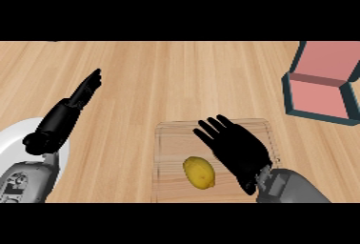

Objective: Pick the cupcake from the cutting board and place it in the cardboard box

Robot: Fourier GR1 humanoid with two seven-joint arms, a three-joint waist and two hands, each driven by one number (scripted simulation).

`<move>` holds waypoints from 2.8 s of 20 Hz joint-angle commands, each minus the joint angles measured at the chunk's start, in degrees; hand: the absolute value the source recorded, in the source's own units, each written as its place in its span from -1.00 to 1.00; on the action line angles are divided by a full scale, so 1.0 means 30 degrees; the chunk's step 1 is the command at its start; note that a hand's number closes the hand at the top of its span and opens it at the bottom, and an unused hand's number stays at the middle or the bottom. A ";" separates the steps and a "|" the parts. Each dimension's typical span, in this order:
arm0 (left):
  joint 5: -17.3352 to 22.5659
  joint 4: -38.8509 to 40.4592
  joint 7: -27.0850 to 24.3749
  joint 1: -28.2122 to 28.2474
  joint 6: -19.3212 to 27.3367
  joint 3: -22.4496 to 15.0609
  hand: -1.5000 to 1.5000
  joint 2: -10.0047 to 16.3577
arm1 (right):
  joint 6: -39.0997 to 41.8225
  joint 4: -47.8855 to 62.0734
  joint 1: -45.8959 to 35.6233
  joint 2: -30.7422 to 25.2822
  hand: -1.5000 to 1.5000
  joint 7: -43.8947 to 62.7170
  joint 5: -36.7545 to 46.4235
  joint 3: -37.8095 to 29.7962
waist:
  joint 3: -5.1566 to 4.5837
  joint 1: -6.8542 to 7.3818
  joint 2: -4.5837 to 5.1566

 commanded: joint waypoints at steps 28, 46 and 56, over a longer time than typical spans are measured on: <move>-0.1499 0.0504 -0.0268 0.0031 -0.0944 0.1397 0.00 -0.1175 | -0.7005 0.2690 0.3291 -0.1007 1.00 -1.1566 0.2184 -0.0755 | 0.0005 -0.0355 -0.0023; -0.1519 0.0157 -0.0536 0.0508 -0.1626 0.1737 0.00 -0.0966 | -0.6625 -0.6562 0.6837 -0.5439 1.00 -1.6751 -0.6276 -0.9823 | -0.0009 -0.0354 -0.0059; -0.1914 0.0221 0.0090 -0.0340 -0.1260 0.1115 0.00 -0.1731 | -0.3970 -0.2644 0.1247 -0.3990 1.00 -0.8061 -1.1958 -1.5919 | -0.0016 -0.0003 0.0021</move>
